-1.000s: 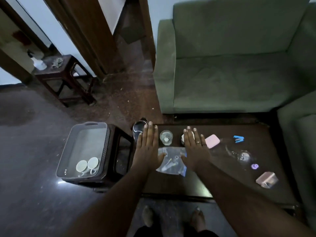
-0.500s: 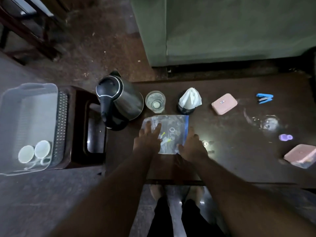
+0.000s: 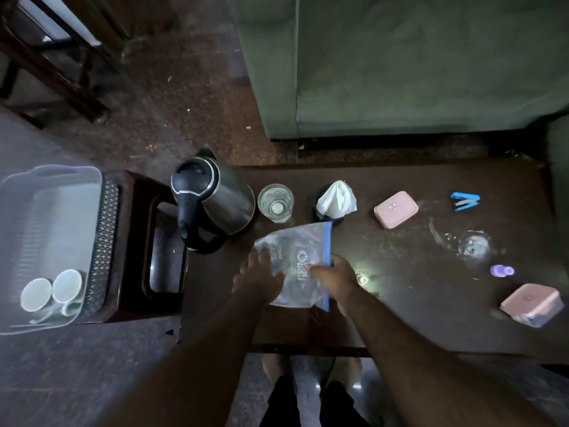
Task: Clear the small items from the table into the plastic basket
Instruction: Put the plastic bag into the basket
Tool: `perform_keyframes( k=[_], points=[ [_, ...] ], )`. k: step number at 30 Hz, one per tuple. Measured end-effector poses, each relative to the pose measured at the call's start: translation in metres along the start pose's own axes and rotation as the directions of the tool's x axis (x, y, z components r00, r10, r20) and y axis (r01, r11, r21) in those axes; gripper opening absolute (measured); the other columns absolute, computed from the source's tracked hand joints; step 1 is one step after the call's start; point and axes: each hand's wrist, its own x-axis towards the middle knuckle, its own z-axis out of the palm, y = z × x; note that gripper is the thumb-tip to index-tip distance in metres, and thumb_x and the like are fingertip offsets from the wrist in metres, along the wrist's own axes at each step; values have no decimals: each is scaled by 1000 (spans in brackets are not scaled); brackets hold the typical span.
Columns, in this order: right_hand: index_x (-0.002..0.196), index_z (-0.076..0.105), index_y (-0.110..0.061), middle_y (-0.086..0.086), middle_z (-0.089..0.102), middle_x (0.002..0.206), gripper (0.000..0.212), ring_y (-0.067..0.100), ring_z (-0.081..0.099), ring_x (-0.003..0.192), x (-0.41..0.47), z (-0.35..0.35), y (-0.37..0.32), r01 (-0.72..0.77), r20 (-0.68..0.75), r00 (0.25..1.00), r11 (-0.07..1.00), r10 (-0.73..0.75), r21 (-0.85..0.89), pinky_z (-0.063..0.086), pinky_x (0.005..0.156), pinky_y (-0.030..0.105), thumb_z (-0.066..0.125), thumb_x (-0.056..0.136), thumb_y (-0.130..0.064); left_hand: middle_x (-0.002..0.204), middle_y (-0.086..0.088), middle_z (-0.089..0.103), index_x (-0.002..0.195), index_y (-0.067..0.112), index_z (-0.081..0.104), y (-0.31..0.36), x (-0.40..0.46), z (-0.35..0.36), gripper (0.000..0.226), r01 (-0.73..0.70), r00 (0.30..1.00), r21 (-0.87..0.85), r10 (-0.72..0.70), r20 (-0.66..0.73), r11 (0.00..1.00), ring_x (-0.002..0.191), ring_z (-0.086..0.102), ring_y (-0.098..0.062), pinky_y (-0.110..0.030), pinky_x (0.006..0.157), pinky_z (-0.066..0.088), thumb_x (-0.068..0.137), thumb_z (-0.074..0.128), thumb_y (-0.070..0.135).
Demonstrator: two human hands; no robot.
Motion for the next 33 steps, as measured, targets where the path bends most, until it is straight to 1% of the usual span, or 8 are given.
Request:
perform_keyframes(
  k=[6,10,14,22,25,27,29,33],
  points=[
    [86,69,-14,-5,67,65,9,3,62,52,-101,-67,-74,262,334,921,954,-201,-146,46,49,16,76,83,-9,166,-7,3,157,21,6,24,-75,-105,100,-229,962,-194,190,-197,954,150,14,-30,-52,116,26,85,71,41],
    [91,71,-6,6,69,78,10,13,62,64,-159,-115,-148,484,470,823,826,-318,-288,48,56,23,76,83,-6,135,-9,57,133,10,55,52,-129,-193,57,-500,864,-289,447,-232,816,129,51,-25,-37,102,43,83,77,25],
    [91,72,-11,2,72,76,22,15,64,65,-200,-159,-212,528,342,820,838,-459,-140,52,61,27,84,74,-13,91,-4,71,98,16,68,67,-174,-254,18,-454,891,-533,347,-293,714,83,67,-17,-41,79,58,83,77,11],
    [117,60,-18,7,77,105,39,20,75,86,-246,-157,-237,361,455,779,902,-432,238,60,65,35,77,82,-22,77,1,67,88,19,53,67,-243,-307,28,-600,786,-746,39,-617,289,70,62,-16,-30,64,53,85,68,-5],
    [125,55,-11,9,76,103,43,20,74,78,-266,-127,-249,423,354,751,818,-557,391,59,63,36,72,85,-11,65,6,68,69,17,61,56,-265,-316,29,-569,813,-779,37,-581,264,59,61,-10,-20,51,49,85,67,-6],
    [125,50,-27,13,74,107,46,21,73,74,-278,-119,-262,508,262,732,760,-629,405,57,58,35,69,88,-10,64,3,67,75,14,66,45,-278,-322,21,-527,847,-809,82,-525,261,51,61,-8,-19,44,47,84,71,-4],
    [125,48,-41,18,73,103,48,23,70,75,-288,-116,-275,601,240,669,702,-704,382,57,59,34,62,93,-7,68,2,68,86,9,68,33,-287,-331,19,-521,851,-809,90,-518,273,55,63,-8,-20,49,52,81,73,-9],
    [102,76,-25,9,74,90,27,17,67,73,-302,-106,-293,745,353,531,623,-770,237,56,59,27,58,95,-6,83,-8,72,104,4,70,12,-300,-345,36,-559,814,-757,49,-579,339,73,67,-17,-25,66,59,73,78,-12]
  ],
)
